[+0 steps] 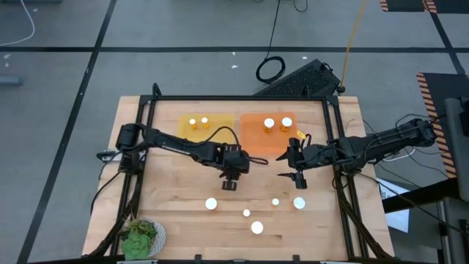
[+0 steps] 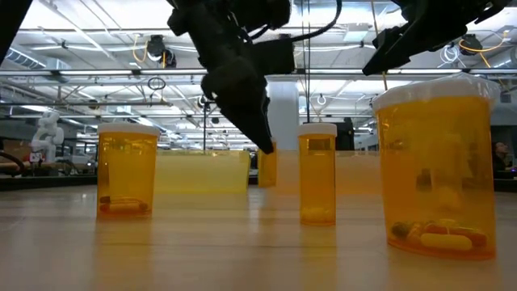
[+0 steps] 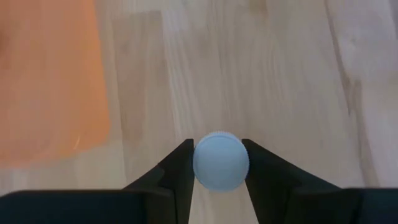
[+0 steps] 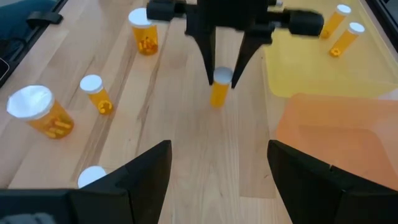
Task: Pick and place medicine bottles into bin by pill shape (circle, oval)
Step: Put the small orange pill bottle into the yellow bin
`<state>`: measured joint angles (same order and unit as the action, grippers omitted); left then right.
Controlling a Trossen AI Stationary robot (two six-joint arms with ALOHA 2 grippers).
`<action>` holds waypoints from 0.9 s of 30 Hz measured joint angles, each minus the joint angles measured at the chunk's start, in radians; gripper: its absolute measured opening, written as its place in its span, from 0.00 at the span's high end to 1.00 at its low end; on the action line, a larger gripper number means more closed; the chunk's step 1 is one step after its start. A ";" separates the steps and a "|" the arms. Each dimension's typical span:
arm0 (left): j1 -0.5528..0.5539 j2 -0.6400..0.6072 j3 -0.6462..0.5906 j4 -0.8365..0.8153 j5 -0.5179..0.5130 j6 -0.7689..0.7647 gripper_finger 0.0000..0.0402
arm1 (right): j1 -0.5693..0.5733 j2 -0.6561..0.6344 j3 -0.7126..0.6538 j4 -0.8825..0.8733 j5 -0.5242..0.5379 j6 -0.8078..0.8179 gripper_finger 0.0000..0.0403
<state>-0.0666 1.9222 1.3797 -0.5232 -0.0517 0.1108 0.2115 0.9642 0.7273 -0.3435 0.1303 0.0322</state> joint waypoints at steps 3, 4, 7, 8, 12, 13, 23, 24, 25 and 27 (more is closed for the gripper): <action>0.000 -0.036 -0.001 -0.007 0.000 0.000 0.68 | 0.000 0.000 0.000 -0.001 0.000 0.000 0.35; -0.001 -0.050 -0.001 -0.022 0.000 0.001 0.68 | 0.000 0.000 0.000 -0.005 0.000 0.002 0.35; -0.001 -0.094 -0.001 -0.036 -0.008 0.004 0.68 | 0.000 0.000 0.001 -0.006 0.000 0.011 0.35; -0.001 -0.113 -0.001 -0.052 -0.021 0.009 0.68 | 0.000 0.000 0.000 -0.010 0.000 0.018 0.35; 0.003 -0.184 0.000 -0.100 -0.093 0.028 0.68 | 0.000 0.000 0.000 -0.012 0.000 0.062 0.35; 0.007 -0.200 0.000 -0.119 -0.109 0.035 0.68 | 0.000 0.000 -0.001 -0.006 0.000 0.072 0.35; 0.114 -0.351 0.000 -0.161 -0.167 0.102 0.68 | 0.000 0.000 -0.150 0.111 0.000 0.152 0.35; 0.133 -0.356 0.000 -0.169 -0.167 0.102 0.68 | 0.000 0.000 -0.151 0.114 0.000 0.150 0.35; 0.152 -0.357 0.000 -0.176 -0.167 0.103 0.68 | 0.000 0.000 -0.151 0.124 -0.001 0.146 0.35; 0.194 -0.355 0.000 -0.181 -0.168 0.108 0.68 | 0.000 0.000 -0.151 0.136 -0.003 0.142 0.35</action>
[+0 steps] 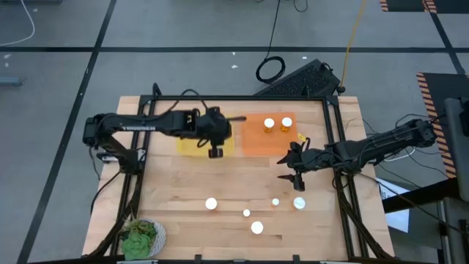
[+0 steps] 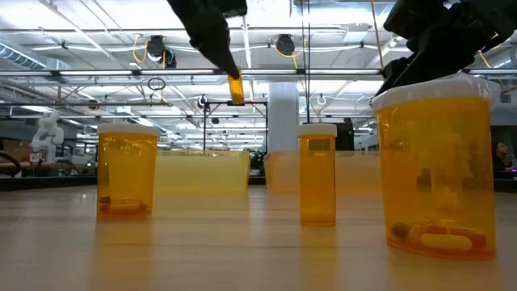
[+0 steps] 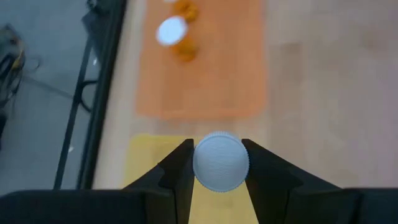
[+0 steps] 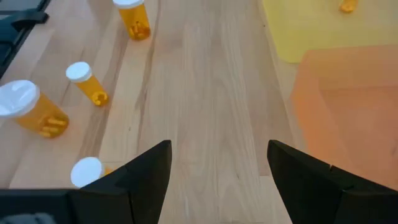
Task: Pick and place medicine bottles into bin by pill shape (circle, oval)
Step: Put the small orange pill bottle into the yellow bin
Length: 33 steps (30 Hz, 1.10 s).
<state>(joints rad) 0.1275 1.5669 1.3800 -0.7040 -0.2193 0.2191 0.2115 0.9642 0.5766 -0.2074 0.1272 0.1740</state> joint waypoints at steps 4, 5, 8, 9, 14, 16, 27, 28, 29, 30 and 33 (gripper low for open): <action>0.084 0.024 0.000 -0.001 -0.001 0.023 0.68 | 0.000 0.000 0.000 0.002 -0.002 -0.002 0.35; 0.106 0.032 0.000 -0.002 0.001 0.027 0.68 | 0.000 0.000 0.000 0.000 -0.002 -0.002 0.35; 0.160 0.067 -0.003 0.002 0.013 0.029 0.68 | 0.000 0.000 0.000 -0.007 -0.001 0.006 0.35; 0.175 0.075 -0.003 -0.001 0.021 0.031 0.68 | 0.000 0.000 0.000 -0.007 -0.001 0.006 0.35; 0.225 0.137 -0.003 -0.006 0.037 0.031 0.68 | 0.000 0.000 0.000 -0.006 -0.001 0.008 0.35; 0.234 0.158 -0.003 -0.001 0.041 0.030 0.68 | 0.000 0.000 0.000 -0.007 -0.001 0.008 0.35; 0.257 0.282 -0.003 0.010 0.043 -0.024 0.68 | 0.000 0.000 0.000 -0.007 -0.001 0.020 0.35; 0.259 0.293 -0.003 0.010 0.043 -0.038 0.68 | 0.000 0.000 0.000 -0.008 -0.001 0.022 0.35; 0.258 0.305 -0.003 0.013 0.040 -0.048 0.68 | 0.000 0.000 0.000 -0.008 -0.001 0.023 0.35; 0.259 0.313 -0.003 0.022 0.037 -0.055 0.68 | 0.000 0.000 0.000 -0.009 -0.001 0.023 0.35; 0.266 0.337 -0.003 0.025 0.019 -0.083 0.68 | 0.006 0.000 0.000 -0.014 0.000 0.027 0.35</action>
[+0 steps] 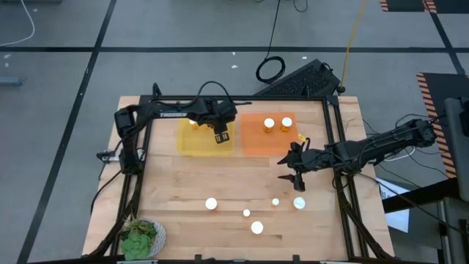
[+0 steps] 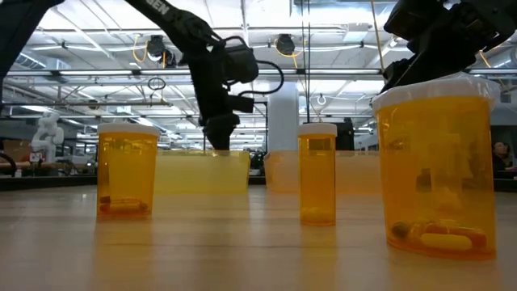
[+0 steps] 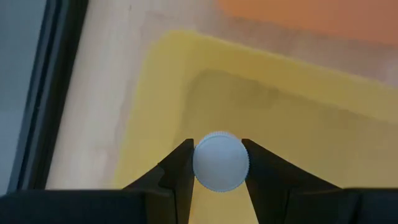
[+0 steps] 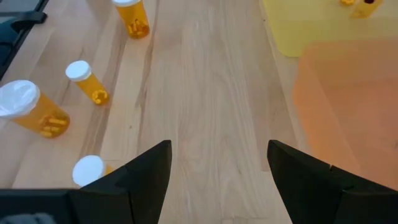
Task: Pick and place medicine bottles into bin by pill shape (circle, oval)
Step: Put the small orange pill bottle into the yellow bin
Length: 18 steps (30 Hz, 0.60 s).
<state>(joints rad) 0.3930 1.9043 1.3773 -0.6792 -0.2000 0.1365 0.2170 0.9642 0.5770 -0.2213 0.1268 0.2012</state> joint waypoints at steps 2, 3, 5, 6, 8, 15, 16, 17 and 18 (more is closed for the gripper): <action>0.005 0.010 0.000 0.002 -0.021 -0.017 0.68 | 0.006 0.000 0.000 -0.001 -0.001 0.000 0.35; 0.009 0.012 0.000 -0.001 -0.025 -0.025 0.68 | 0.010 0.000 0.000 0.000 0.000 0.000 0.35; 0.014 0.014 0.000 0.008 -0.028 -0.036 0.68 | 0.015 0.000 0.000 0.000 0.000 -0.001 0.35; 0.018 0.014 0.000 0.009 -0.029 -0.042 0.68 | 0.018 0.000 0.000 0.000 0.000 -0.001 0.35; 0.024 0.015 0.000 0.007 -0.029 -0.053 0.68 | 0.021 0.000 0.000 0.002 0.001 -0.001 0.35; 0.046 0.015 0.000 0.008 -0.006 -0.086 0.68 | 0.021 0.000 0.000 0.003 0.002 -0.003 0.35; 0.046 0.015 0.000 0.007 -0.006 -0.086 0.67 | 0.021 0.000 0.000 0.003 0.002 -0.003 0.35; 0.046 0.015 0.000 0.004 -0.005 -0.086 0.66 | 0.021 0.000 0.000 0.003 0.002 -0.003 0.35; 0.045 0.015 0.000 0.001 -0.003 -0.084 0.65 | 0.021 0.000 0.000 0.003 0.002 -0.003 0.35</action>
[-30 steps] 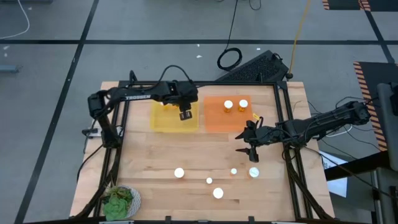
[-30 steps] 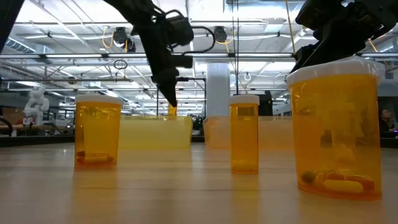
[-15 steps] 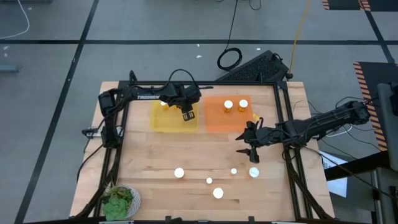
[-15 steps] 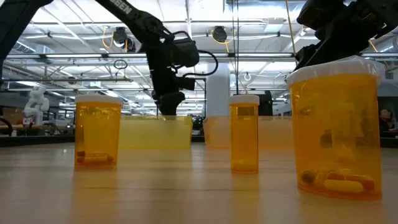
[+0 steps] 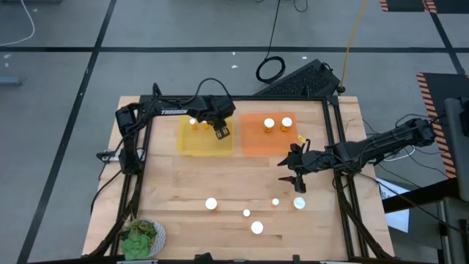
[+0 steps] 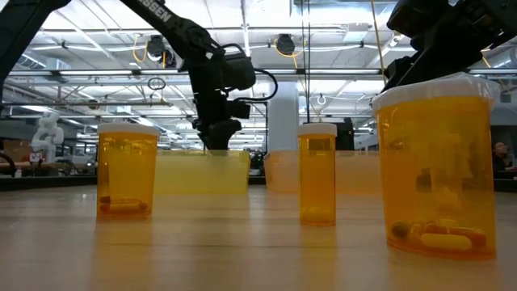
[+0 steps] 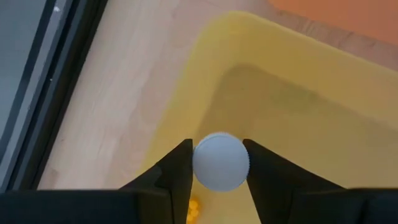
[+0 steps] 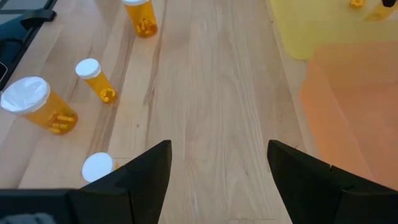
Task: Pick and place medicine bottles into bin by pill shape (circle, oval)
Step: Put the small orange pill bottle into the yellow bin, then put the big orange pill bottle into the orange bin
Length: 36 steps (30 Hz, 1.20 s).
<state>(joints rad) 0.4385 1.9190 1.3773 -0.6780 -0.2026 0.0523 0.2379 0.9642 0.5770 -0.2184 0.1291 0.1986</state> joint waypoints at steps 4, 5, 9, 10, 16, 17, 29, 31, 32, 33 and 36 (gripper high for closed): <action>0.000 0.000 0.000 0.000 -0.001 -0.001 0.57 | 0.000 0.000 0.000 0.000 0.000 0.000 0.35; 0.000 0.000 0.000 0.000 -0.004 -0.001 0.55 | 0.000 0.000 0.000 0.000 0.000 0.000 0.35; 0.000 0.000 0.000 0.001 -0.012 0.001 0.50 | 0.000 0.000 0.000 0.000 0.000 0.000 0.35; 0.000 0.000 0.000 0.000 -0.015 0.002 0.50 | 0.000 0.000 0.000 0.000 0.000 0.000 0.35; -0.007 0.000 0.000 0.001 -0.027 0.013 0.51 | 0.000 0.000 0.000 0.000 0.000 -0.001 0.35; -0.010 -0.001 0.000 0.000 -0.029 0.015 0.51 | 0.000 0.000 0.000 0.000 0.001 -0.001 0.35; -0.046 -0.107 0.000 -0.007 -0.095 0.012 0.51 | 0.000 0.000 0.000 0.005 0.001 -0.001 0.35; -0.058 -0.146 0.000 -0.009 -0.096 -0.004 0.51 | 0.000 0.000 0.000 0.005 -0.001 -0.001 0.35; -0.067 -0.165 0.000 -0.010 -0.097 -0.011 0.51 | 0.000 0.000 0.000 0.005 -0.002 0.000 0.35; -0.077 -0.188 0.000 -0.017 -0.098 -0.019 0.51 | 0.000 0.000 0.000 0.004 -0.004 0.002 0.35; -0.122 -0.254 0.000 -0.049 -0.099 -0.032 0.51 | 0.000 0.000 0.000 0.000 -0.028 0.019 0.35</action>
<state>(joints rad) 0.3161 1.6648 1.3773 -0.7272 -0.3012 0.0201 0.2379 0.9642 0.5774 -0.2181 0.1013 0.2178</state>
